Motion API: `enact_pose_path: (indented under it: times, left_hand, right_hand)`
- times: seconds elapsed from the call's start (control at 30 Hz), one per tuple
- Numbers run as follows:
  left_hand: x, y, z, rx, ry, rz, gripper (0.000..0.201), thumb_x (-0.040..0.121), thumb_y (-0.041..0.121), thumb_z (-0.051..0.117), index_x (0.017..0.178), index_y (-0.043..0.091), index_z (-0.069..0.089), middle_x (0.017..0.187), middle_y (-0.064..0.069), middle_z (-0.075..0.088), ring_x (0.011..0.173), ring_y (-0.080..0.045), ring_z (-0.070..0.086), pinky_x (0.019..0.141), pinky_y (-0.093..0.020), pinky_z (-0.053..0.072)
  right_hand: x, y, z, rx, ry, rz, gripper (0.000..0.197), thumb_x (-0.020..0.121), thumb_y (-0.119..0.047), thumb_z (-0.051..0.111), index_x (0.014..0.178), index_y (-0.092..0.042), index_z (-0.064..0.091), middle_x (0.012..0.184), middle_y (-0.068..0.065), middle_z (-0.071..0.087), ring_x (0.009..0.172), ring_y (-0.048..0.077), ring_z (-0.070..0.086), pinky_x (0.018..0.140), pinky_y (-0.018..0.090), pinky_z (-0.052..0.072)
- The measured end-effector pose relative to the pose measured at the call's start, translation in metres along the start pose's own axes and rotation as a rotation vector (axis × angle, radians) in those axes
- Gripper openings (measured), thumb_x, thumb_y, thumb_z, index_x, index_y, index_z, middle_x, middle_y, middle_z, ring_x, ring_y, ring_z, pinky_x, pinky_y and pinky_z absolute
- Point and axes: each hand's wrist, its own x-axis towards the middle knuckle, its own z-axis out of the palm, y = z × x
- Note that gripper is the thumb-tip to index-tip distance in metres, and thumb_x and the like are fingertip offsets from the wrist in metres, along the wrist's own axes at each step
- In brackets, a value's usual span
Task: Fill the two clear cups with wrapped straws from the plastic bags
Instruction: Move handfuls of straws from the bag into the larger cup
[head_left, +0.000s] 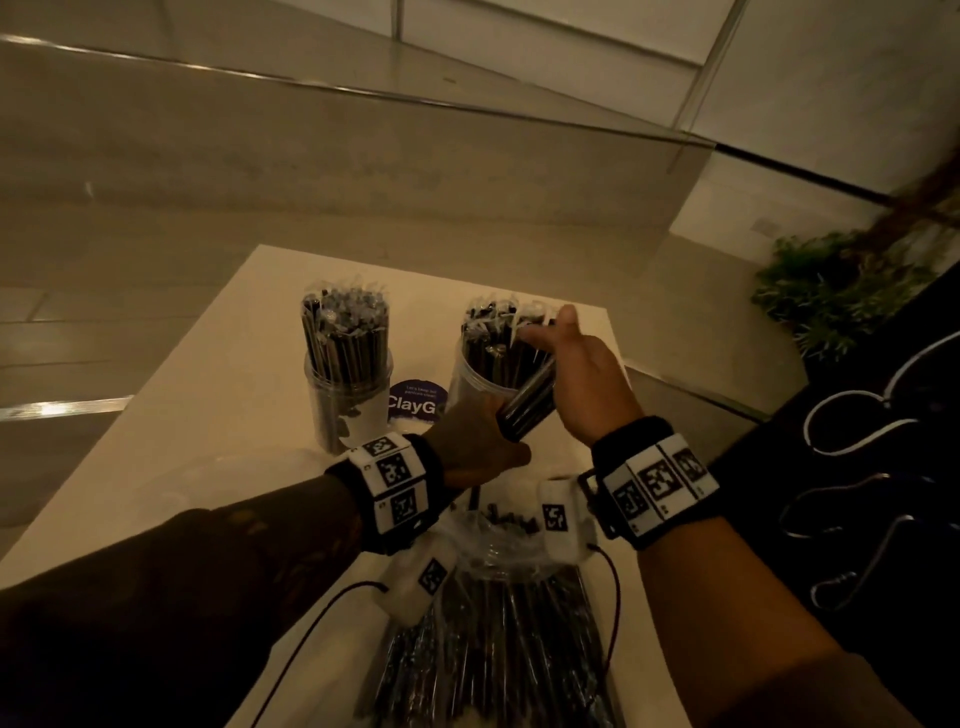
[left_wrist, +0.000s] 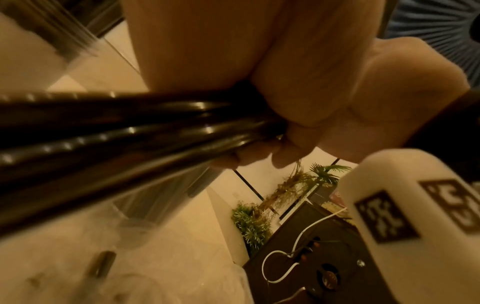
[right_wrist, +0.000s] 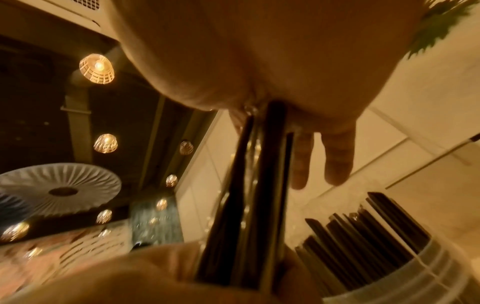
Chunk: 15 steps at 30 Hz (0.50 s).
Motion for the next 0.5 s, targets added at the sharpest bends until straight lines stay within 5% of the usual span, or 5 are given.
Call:
enact_pose_path:
  times: [0.07,0.17,0.33,0.4,0.5]
  left_hand:
    - [0.003,0.005,0.002,-0.019,-0.002,0.034,0.022,0.080,0.017,0.068,0.092,0.001,0.059,0.080,-0.015,0.063,0.067,-0.020,0.058,0.064,-0.034,0.049]
    - [0.005,0.008,0.005,-0.058,-0.006,0.047,0.015,0.083,0.015,0.064,0.084,0.002,0.057,0.069,-0.010,0.055,0.057,-0.016,0.051,0.054,-0.027,0.042]
    - [0.010,0.015,0.006,-0.138,0.041,0.204,0.009,0.085,0.007,0.059,0.092,0.002,0.058,0.068,-0.004,0.055,0.057,-0.005,0.054,0.056,-0.020,0.046]
    - [0.011,0.018,0.009,-0.093,0.063,0.448,0.019,0.086,0.005,0.057,0.105,0.000,0.059,0.081,0.004,0.060,0.075,0.007,0.058,0.071,-0.011,0.049]
    - [0.016,0.004,0.005,0.061,0.152,0.457,0.055,0.075,0.027,0.068,0.123,0.006,0.054,0.108,-0.006,0.063,0.095,-0.017,0.061,0.081,-0.025,0.052]
  right_hand:
    - [0.000,0.001,-0.003,0.073,0.046,0.001,0.068,0.102,-0.048,0.012,0.117,-0.015,0.069,0.124,-0.001,0.065,0.109,0.002,0.051,0.081,0.005,0.032]
    - [0.001,0.006,-0.002,0.092,0.025,-0.013,0.063,0.103,-0.049,0.019,0.106,-0.015,0.072,0.110,-0.002,0.069,0.100,0.004,0.059,0.086,0.013,0.039]
    - [-0.003,0.023,0.008,0.467,0.193,0.040,0.010,0.086,-0.024,0.070,0.091,-0.015,0.068,0.088,0.000,0.069,0.085,0.011,0.067,0.075,0.030,0.054]
    - [-0.009,0.030,0.024,0.423,0.169,0.088,0.008,0.082,-0.010,0.074,0.080,-0.017,0.069,0.080,0.003,0.072,0.077,0.012,0.070,0.070,0.030,0.056]
    - [-0.008,0.020,0.023,0.479,0.302,0.077,0.018,0.082,-0.005,0.069,0.071,-0.018,0.064,0.076,0.009,0.073,0.077,0.024,0.072,0.076,0.042,0.060]
